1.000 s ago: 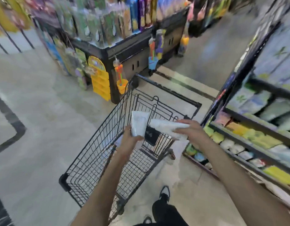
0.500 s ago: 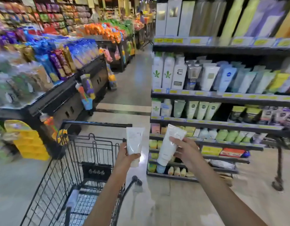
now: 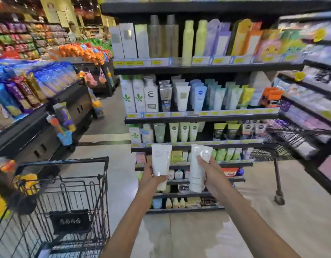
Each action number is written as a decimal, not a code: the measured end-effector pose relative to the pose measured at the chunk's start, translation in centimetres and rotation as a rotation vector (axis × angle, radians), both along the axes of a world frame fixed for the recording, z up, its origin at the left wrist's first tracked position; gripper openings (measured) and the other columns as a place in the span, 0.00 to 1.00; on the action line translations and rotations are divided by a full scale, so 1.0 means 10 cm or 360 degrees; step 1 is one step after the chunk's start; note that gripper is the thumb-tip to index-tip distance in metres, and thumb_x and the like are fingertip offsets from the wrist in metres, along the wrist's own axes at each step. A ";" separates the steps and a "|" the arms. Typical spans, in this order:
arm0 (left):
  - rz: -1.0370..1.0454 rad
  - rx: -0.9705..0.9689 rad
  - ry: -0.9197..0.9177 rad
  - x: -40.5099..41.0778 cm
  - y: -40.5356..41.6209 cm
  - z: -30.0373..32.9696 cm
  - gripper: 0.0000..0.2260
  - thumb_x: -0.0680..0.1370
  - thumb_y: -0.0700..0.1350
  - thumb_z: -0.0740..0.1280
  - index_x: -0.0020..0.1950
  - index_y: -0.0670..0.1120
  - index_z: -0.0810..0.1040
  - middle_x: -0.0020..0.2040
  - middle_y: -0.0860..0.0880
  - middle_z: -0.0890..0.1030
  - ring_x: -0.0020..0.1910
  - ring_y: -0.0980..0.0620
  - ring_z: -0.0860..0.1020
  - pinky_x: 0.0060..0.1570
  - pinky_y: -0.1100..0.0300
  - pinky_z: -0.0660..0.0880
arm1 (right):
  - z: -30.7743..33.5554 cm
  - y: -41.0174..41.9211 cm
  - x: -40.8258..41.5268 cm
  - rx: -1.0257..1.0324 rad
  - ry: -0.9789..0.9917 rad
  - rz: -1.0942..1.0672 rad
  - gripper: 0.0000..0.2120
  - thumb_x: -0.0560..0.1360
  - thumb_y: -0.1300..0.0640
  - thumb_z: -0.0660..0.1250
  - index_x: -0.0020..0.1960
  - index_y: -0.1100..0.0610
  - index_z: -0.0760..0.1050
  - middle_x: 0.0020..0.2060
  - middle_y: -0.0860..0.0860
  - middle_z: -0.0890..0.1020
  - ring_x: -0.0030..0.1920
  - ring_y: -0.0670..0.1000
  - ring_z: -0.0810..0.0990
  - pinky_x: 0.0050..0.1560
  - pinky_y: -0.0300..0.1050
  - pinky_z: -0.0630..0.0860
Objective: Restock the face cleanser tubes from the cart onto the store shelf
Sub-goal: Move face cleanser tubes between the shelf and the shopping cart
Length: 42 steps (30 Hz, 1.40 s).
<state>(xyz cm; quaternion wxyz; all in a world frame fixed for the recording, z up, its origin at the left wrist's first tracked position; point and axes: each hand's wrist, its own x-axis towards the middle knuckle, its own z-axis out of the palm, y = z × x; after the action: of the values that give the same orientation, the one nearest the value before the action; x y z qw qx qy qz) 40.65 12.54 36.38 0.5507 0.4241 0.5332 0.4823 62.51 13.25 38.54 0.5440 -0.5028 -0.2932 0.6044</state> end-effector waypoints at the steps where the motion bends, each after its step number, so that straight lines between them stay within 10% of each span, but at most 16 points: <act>1: -0.0004 -0.0005 -0.0004 0.11 0.01 0.02 0.33 0.66 0.40 0.78 0.68 0.53 0.71 0.63 0.52 0.81 0.62 0.49 0.80 0.64 0.44 0.77 | 0.01 0.00 0.10 0.0014 0.0008 0.0020 0.27 0.77 0.48 0.73 0.74 0.48 0.71 0.66 0.50 0.82 0.66 0.56 0.80 0.68 0.65 0.75; 4: -0.0006 0.0006 0.0002 0.40 0.05 -0.01 0.30 0.72 0.34 0.76 0.68 0.52 0.71 0.63 0.52 0.81 0.62 0.48 0.79 0.64 0.42 0.77 | 0.00 0.03 0.40 -0.0029 -0.0004 0.0083 0.43 0.70 0.41 0.79 0.79 0.46 0.64 0.71 0.48 0.78 0.69 0.55 0.77 0.71 0.64 0.72; 8: 0.0016 0.0015 -0.0039 0.75 0.08 -0.05 0.30 0.71 0.35 0.77 0.69 0.53 0.71 0.63 0.49 0.81 0.61 0.46 0.80 0.61 0.41 0.78 | 0.01 0.04 0.74 -0.0074 -0.0010 0.0130 0.18 0.79 0.59 0.72 0.67 0.52 0.74 0.58 0.55 0.84 0.57 0.59 0.83 0.53 0.58 0.81; 15: 0.0018 -0.0026 -0.0070 1.31 0.12 -0.16 0.28 0.73 0.32 0.75 0.67 0.53 0.71 0.63 0.50 0.81 0.61 0.47 0.80 0.57 0.47 0.80 | -0.12 0.00 1.25 -0.0022 -0.0166 0.0188 0.27 0.70 0.74 0.74 0.63 0.55 0.73 0.57 0.58 0.84 0.56 0.58 0.83 0.55 0.57 0.81; 34: -0.0048 -0.0236 0.0039 2.36 1.28 -0.71 0.27 0.73 0.37 0.78 0.64 0.55 0.70 0.59 0.52 0.82 0.57 0.49 0.82 0.57 0.42 0.80 | -0.55 1.01 2.14 -0.0136 -0.0258 0.0017 0.29 0.69 0.71 0.77 0.64 0.54 0.73 0.57 0.57 0.85 0.58 0.60 0.83 0.60 0.66 0.80; 42: 0.0050 -0.0200 0.0094 2.66 2.12 -0.87 0.26 0.72 0.37 0.78 0.61 0.54 0.70 0.55 0.52 0.81 0.56 0.50 0.80 0.45 0.58 0.77 | -0.52 1.87 2.32 -0.0109 -0.0361 0.0142 0.27 0.69 0.70 0.78 0.62 0.51 0.75 0.56 0.53 0.85 0.59 0.57 0.83 0.63 0.64 0.79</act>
<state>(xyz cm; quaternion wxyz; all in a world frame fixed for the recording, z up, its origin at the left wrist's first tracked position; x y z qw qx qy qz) 67.27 33.79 27.70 0.5526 0.3943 0.5850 0.4438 85.74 31.98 33.30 0.4624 -0.5726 -0.3542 0.5769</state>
